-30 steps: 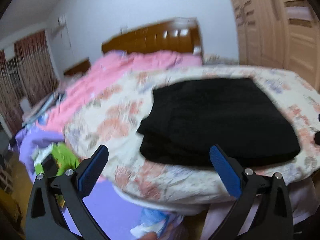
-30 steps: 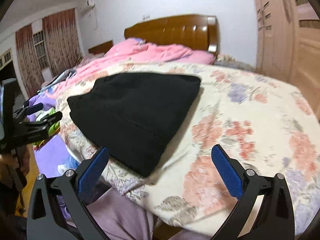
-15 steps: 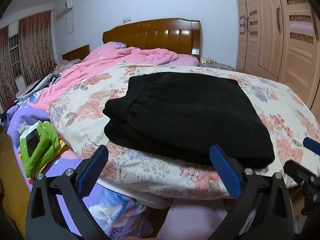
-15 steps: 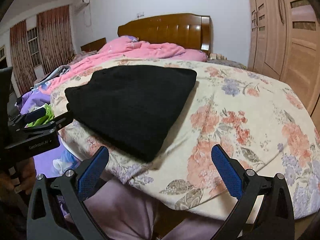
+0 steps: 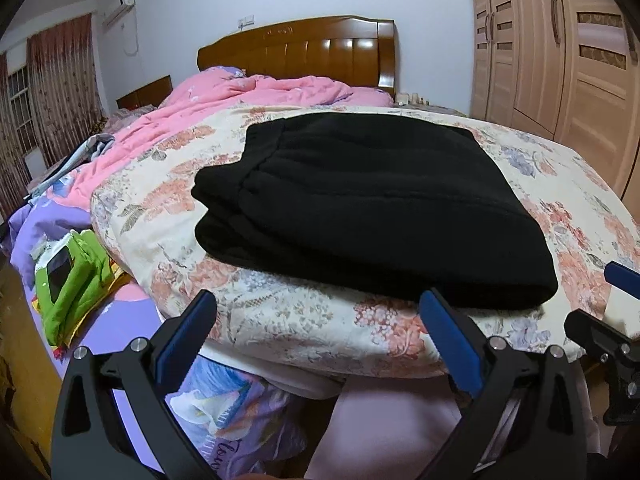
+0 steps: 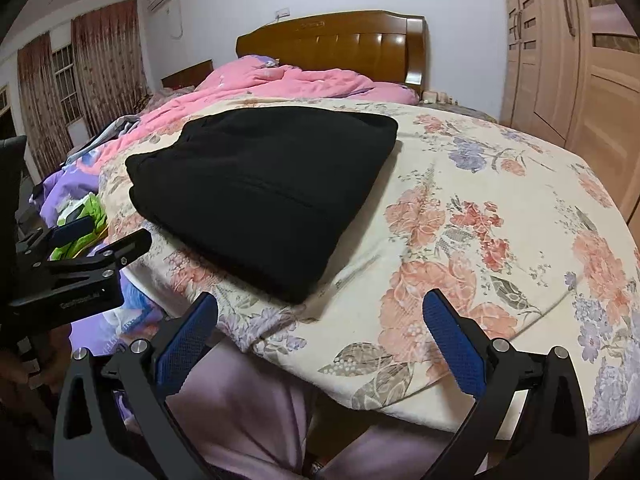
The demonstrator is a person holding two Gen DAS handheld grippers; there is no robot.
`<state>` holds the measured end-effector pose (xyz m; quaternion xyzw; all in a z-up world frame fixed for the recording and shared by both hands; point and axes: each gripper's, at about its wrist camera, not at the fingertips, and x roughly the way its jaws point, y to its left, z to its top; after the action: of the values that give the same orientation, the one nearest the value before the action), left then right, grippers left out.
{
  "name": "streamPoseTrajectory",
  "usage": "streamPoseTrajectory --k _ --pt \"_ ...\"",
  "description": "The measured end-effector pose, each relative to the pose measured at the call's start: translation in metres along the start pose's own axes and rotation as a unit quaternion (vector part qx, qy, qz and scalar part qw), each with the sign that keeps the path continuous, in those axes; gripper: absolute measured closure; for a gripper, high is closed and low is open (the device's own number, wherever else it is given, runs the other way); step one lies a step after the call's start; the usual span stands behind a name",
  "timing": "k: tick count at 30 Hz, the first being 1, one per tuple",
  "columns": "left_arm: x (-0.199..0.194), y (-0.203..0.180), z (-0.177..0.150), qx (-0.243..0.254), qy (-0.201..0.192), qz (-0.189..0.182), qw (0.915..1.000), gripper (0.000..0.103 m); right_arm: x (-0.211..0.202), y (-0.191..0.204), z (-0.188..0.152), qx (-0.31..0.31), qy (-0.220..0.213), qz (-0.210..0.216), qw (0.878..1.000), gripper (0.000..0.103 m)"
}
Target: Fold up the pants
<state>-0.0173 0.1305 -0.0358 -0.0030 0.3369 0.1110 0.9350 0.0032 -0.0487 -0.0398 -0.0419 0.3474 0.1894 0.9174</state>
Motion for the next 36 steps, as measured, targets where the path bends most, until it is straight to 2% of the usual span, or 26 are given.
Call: streamPoseTrajectory --k 36 --pt "0.0026 -0.0012 -0.0006 -0.004 0.006 -0.006 1.0000 0.002 0.0021 0.0023 -0.0016 -0.004 0.008 0.003 1.000 0.004"
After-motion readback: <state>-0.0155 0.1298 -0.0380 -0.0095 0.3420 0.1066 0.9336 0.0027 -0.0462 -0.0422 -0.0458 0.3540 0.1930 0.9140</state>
